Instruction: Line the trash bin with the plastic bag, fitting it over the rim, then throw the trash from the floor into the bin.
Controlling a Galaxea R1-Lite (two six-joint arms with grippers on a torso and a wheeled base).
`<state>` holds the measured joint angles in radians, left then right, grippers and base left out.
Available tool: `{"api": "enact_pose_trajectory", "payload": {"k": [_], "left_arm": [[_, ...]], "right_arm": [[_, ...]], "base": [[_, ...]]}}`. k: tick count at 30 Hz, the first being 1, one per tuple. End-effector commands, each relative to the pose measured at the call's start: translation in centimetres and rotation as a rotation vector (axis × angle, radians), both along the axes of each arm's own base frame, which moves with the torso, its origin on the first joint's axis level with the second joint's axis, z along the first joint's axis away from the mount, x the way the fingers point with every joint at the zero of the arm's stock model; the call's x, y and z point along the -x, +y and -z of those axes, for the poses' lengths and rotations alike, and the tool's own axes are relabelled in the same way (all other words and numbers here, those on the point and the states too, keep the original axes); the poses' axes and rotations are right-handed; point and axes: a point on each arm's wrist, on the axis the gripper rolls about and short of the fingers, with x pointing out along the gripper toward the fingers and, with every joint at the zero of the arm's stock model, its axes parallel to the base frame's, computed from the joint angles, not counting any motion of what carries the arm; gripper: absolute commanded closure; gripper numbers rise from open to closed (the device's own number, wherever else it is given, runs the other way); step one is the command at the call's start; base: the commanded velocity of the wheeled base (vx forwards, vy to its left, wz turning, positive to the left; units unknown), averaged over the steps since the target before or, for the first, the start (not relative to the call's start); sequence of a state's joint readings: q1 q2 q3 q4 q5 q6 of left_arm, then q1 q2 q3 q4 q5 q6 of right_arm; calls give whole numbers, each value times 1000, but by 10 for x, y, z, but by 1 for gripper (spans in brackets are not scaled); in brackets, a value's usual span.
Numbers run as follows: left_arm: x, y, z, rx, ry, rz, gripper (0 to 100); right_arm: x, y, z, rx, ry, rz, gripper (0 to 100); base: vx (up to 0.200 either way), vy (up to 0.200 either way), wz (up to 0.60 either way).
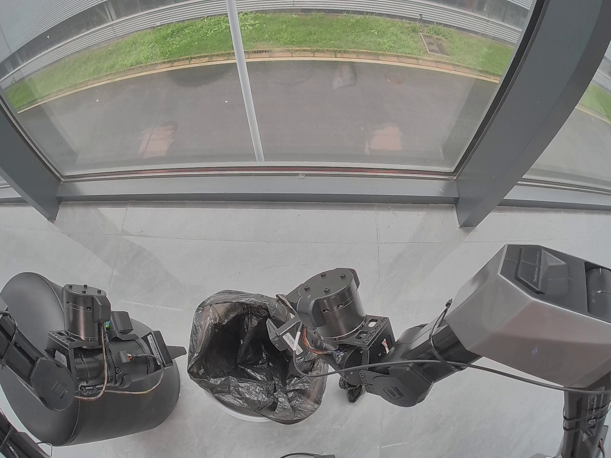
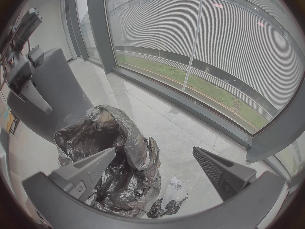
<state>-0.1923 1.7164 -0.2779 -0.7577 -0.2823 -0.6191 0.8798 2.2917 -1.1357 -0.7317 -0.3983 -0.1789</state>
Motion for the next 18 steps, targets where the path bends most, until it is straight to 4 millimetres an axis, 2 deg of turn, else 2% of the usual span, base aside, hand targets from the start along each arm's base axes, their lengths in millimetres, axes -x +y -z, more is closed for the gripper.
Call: {"api": "enact_pose_trajectory", "payload": {"k": [1, 2, 7, 14, 18], "left_arm": [[-1, -1, -1, 1, -8, 5, 100], [-6, -2, 0, -2, -10, 9, 100], [-25, -12, 5, -3, -21, 30, 100], [-53, -24, 18, 4, -94, 40, 100], [-53, -25, 17, -8, -117, 21, 100]], "right_arm": [[7, -2, -14, -34, -14, -5, 0], [11, -7, -22, -72, -20, 2, 0], [9, -15, -31, -142, -64, 22, 0], [-4, -31, -32, -172, -79, 74, 0], [-3, -37, -30, -181, -83, 83, 0]], "base": [[0, 0, 0], [0, 0, 0], [0, 0, 0], [0, 0, 0], [0, 0, 0]]}}
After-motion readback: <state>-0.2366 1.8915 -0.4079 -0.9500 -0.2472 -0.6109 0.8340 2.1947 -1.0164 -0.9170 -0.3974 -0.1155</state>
